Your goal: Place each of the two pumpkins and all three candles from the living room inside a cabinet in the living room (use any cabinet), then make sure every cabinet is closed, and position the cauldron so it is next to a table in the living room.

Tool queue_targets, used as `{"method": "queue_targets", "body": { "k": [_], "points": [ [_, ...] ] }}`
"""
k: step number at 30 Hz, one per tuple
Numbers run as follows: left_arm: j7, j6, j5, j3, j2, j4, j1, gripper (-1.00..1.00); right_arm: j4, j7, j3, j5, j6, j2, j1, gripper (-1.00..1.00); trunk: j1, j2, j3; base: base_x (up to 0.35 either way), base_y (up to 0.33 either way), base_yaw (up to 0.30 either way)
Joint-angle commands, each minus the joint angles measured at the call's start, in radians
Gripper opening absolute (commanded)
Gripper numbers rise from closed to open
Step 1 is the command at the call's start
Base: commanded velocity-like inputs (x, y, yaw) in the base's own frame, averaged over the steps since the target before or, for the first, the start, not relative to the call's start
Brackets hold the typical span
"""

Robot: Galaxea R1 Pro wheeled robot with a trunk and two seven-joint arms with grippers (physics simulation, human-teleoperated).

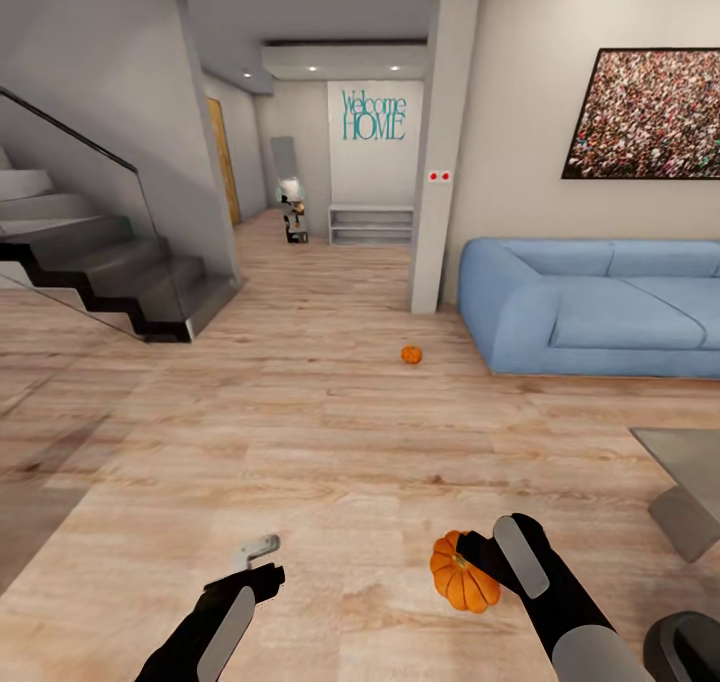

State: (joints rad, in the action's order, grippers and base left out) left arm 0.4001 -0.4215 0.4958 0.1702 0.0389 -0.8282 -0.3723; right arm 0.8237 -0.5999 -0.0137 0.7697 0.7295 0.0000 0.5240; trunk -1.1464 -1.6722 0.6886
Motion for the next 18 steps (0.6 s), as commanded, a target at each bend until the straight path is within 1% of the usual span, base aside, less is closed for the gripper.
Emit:
{"method": "queue_targets", "body": {
  "k": [1,18],
  "points": [
    [0.009,-0.002,0.010,0.003,-0.001,-0.002,0.000,1.00,0.002,-0.010,0.000,0.011,0.000,0.000,0.001,-1.00,-0.001,0.000,0.001,0.346,0.000,-0.001],
    [0.009,-0.002,0.010,0.003,-0.001,-0.002,0.000,1.00,0.002,-0.009,0.000,0.010,0.000,0.001,0.001,-1.00,-0.001,0.000,0.001,0.346,0.000,0.000]
  ]
}}
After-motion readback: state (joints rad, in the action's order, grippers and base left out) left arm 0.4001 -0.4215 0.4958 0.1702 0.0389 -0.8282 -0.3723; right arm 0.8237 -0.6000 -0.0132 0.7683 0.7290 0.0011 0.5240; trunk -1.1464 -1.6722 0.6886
